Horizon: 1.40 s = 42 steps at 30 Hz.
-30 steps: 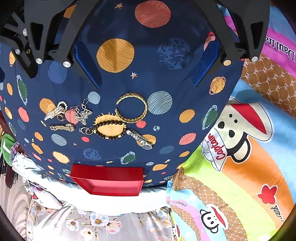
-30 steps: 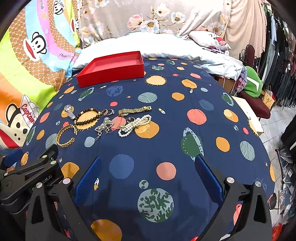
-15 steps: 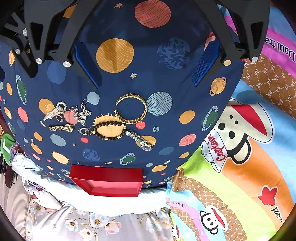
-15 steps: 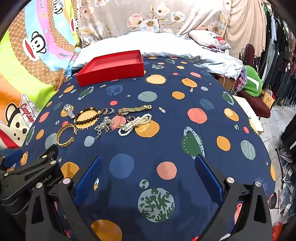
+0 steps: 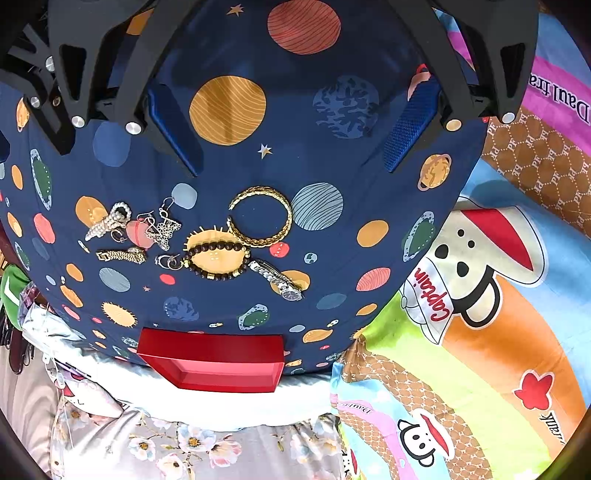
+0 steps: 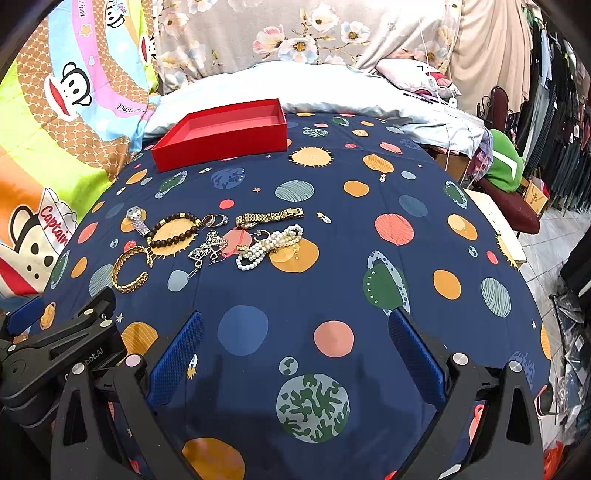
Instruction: Organize jewelry
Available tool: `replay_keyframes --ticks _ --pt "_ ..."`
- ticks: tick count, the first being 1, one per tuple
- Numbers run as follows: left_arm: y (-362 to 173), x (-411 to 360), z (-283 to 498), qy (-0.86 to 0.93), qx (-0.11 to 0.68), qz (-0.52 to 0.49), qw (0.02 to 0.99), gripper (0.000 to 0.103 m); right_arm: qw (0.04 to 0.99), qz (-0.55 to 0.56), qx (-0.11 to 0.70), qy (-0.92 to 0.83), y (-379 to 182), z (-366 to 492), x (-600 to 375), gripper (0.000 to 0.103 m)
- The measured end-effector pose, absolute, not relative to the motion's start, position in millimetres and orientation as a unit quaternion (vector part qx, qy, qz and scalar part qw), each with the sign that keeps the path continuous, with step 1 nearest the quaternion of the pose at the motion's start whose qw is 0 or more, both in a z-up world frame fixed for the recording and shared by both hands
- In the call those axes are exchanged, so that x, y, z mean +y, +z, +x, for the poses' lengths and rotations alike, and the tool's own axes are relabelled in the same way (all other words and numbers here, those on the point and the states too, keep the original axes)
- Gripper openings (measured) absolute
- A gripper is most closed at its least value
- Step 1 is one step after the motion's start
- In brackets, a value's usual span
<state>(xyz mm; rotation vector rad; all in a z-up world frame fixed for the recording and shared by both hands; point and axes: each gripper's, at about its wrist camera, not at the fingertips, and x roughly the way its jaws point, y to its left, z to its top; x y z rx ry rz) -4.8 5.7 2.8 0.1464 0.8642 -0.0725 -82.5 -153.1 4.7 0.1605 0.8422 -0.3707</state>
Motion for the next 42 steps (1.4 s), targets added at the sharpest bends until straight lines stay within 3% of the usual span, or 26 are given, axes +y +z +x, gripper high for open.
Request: replay_keyframes --ticks 42 --pt "-21.3 17.9 19.1 -0.052 0.438 0.040 0.896 0.095 0.881 0.098 0.428 -0.177 -15.3 -66.4 -170.5 0.098"
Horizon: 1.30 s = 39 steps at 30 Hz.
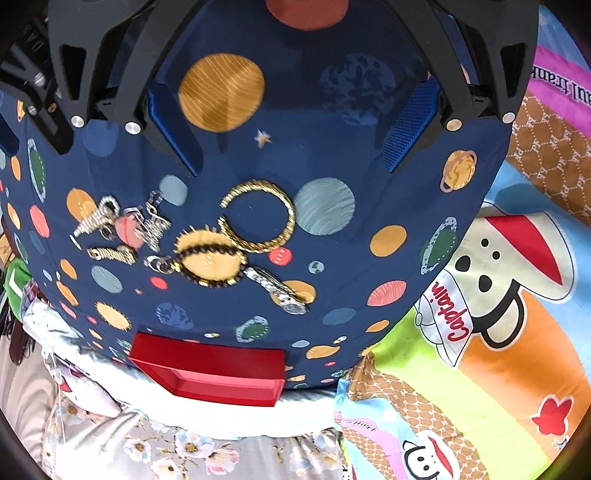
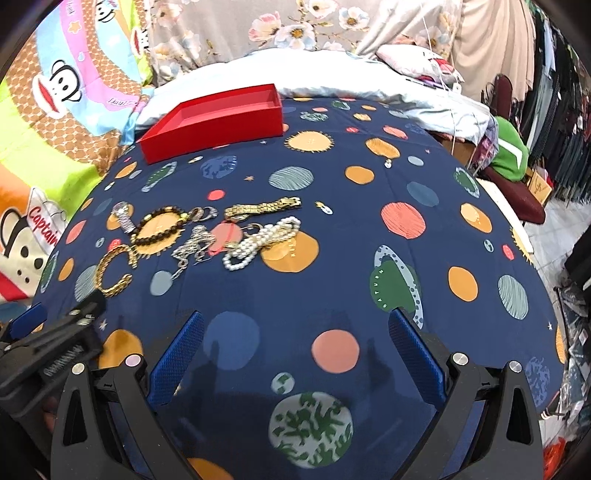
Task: Organize jewelry
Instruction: 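Lower the left tool around the gold cuff bangle while the right tool approaches the pearl necklace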
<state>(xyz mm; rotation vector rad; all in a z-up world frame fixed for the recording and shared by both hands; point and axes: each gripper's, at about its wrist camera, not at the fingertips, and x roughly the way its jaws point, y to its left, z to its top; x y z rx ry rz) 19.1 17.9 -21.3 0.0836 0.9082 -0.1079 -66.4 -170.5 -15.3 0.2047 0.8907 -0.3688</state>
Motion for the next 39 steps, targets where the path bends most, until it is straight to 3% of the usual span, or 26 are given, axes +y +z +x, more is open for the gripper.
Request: replay_keyframes --ticks 9,25,35,39 --pt "-38.1 34.0 48.9 -0.054 0.467 0.005 0.882 0.096 0.871 0.116 0.443 -0.177 -28.2 -55.6 -186.1 0.098" --pt "-48.2 -5.2 86.3 -0.052 0.479 0.011 0.876 0.095 0.867 0.121 0.453 -0.170 -36.7 -38.7 -192.8 0.098" --pt "-42.1 -16.6 80.7 -0.056 0.474 0.027 0.878 0.059 0.866 0.127 0.455 -0.165 -39.8 -31.5 -194.5 0.098" --pt "-40.0 -18.3 79.5 -0.063 0.477 0.023 0.876 0.054 0.866 0.128 0.454 -0.164 -39.4 -30.7 -194.2 0.098"
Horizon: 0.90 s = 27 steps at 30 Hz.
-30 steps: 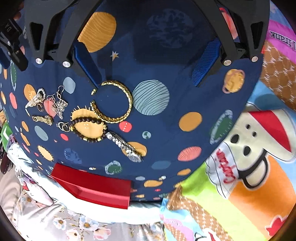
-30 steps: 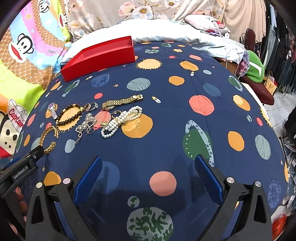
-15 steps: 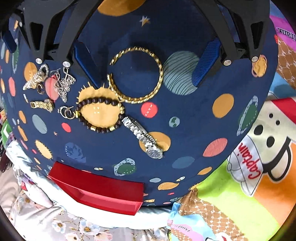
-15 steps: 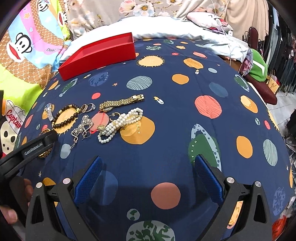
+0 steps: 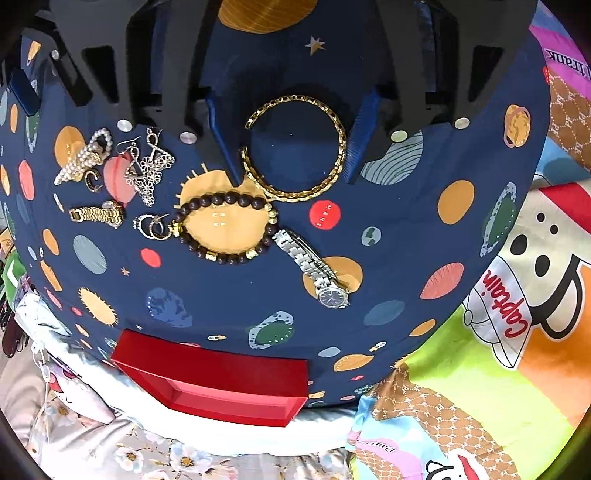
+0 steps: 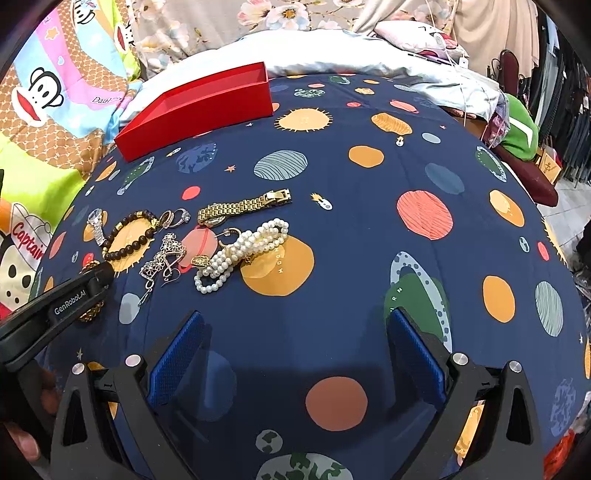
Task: Organize jewelry
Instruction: 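Lower the left tool around the gold cuff bangle while the right tool approaches the pearl necklace, then close the right tool on the pearl necklace while the left tool grips the gold bangle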
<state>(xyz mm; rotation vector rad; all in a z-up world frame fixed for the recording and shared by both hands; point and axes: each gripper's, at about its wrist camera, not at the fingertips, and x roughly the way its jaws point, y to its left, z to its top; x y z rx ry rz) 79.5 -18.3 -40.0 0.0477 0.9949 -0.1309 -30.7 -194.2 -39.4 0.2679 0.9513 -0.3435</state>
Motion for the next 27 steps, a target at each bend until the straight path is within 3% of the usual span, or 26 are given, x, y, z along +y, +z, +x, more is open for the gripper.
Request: replay_keyframes --ticks 11,14,17,27 --pt "-22.4 4.8 74.7 -0.080 0.471 -0.010 0.878 0.053 0.872 0.126 0.447 -0.155 -34.2 -28.3 -195.9 0.098" --pt "-17.5 15.5 73.5 -0.069 0.465 -0.012 0.882 0.053 0.874 0.142 0.443 -0.142 -32.0 -21.2 -200.2 0.087" --pt "-15.6 21.9 73.3 -0.065 0.464 -0.014 0.883 0.053 0.865 0.182 0.449 -0.127 -35.1 -10.8 -210.3 0.069" --pt "-16.7 19.3 75.0 -0.074 0.466 -0.015 0.882 0.053 0.862 0.210 0.448 -0.114 -35.3 13.2 -207.0 0.039"
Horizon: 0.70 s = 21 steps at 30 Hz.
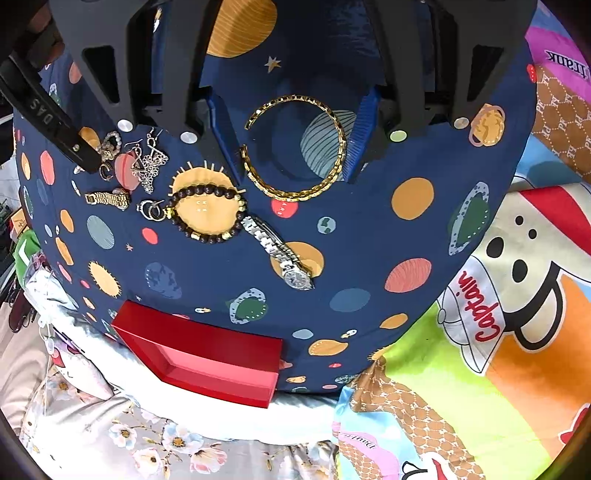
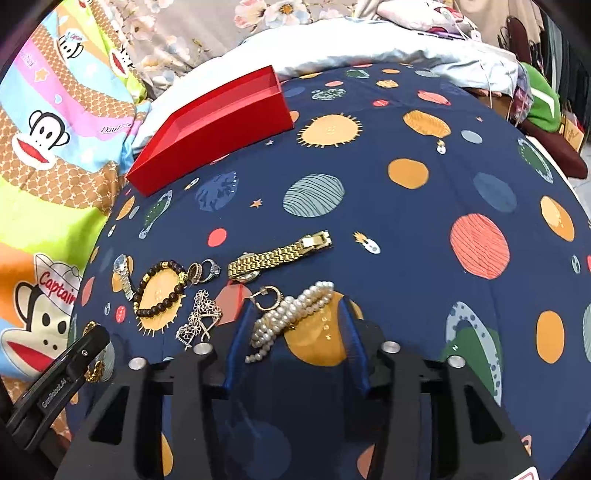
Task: Organize jewelry
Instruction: 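Close the right tool on the pearl necklace while the left tool grips the gold bangle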
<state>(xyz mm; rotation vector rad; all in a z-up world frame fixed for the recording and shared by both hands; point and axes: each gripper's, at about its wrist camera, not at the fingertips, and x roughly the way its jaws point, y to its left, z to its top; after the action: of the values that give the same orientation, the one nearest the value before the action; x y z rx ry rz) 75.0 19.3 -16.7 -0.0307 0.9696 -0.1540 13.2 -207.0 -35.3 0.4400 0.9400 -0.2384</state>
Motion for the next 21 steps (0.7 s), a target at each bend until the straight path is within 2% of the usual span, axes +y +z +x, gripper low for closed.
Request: replay_keyframes --ticks 3,10,21 --pt "-18.7 17.4 75.3 -0.078 0.469 -0.015 0.880 0.053 0.864 0.216 0.443 -0.104 -36.9 13.6 -206.4 0.029" --pt "-21.2 17.0 74.3 -0.082 0.474 -0.018 0.877 0.054 0.867 0.217 0.441 -0.084 -35.4 12.4 -202.8 0.013" --pt "-17.6 18.4 72.0 -0.086 0.471 -0.021 0.877 0.054 0.863 0.222 0.446 -0.083 -33.3 2.6 -210.9 0.011"
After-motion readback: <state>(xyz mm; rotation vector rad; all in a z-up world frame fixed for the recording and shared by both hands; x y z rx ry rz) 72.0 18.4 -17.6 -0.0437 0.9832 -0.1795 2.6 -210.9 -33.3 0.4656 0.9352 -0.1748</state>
